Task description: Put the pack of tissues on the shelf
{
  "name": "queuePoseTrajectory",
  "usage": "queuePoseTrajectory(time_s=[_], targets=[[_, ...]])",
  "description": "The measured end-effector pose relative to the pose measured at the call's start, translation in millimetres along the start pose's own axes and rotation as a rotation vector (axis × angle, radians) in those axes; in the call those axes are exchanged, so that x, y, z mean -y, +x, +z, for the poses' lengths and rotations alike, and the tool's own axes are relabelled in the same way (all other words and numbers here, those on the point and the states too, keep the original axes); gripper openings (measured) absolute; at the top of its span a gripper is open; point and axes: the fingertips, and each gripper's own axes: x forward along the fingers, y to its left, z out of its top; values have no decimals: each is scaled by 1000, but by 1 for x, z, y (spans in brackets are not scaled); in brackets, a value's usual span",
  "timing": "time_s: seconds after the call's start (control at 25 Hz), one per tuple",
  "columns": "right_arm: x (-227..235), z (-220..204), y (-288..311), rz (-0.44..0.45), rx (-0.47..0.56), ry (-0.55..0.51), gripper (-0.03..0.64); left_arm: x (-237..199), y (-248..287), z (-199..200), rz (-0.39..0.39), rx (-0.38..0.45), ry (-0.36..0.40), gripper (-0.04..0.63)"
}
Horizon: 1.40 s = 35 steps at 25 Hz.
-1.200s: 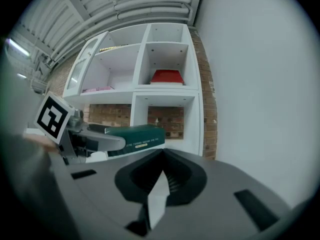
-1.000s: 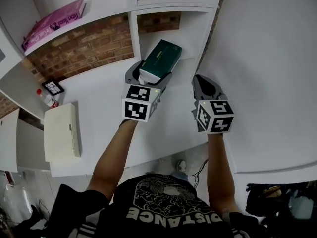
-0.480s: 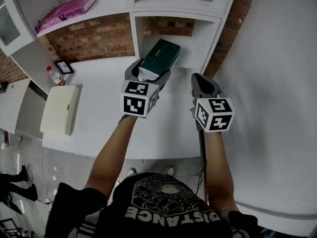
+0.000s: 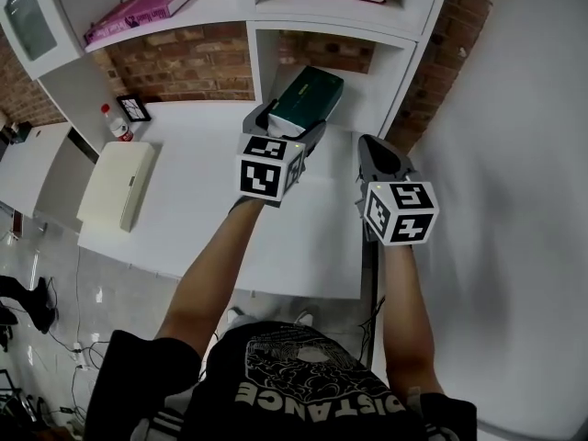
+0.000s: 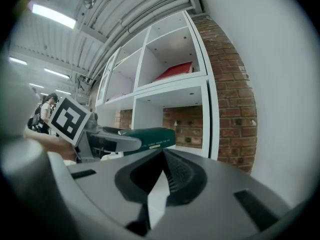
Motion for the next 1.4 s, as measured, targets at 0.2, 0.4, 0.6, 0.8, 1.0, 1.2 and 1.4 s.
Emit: queuePoseTrajectory(time_s=[0.2,0.4,0.6,0.8,1.0,1.2,1.4], targets=[[4,-2,6,21,7,5,4,-1,23,2,4,-11,-9,419],[8,-4,14,38,7,7,4,-1,47,4,-3,-23,-14,419],[11,-9,20,47,-1,6,3,5,68,7,-21,-29,1,420],[22,-11,23,41,-3,7,5,7,89,5,-34,-46,9,420],[28,-15,27,42,-8,7,4,7,105,1,-45,-64,21,423],[34,-17,33,41,-10,6,3,9,121,-4,-58,-94,37,426],[38,-21,37,40,-20,8,3,5,124,-9,-79,-97,-19,442]])
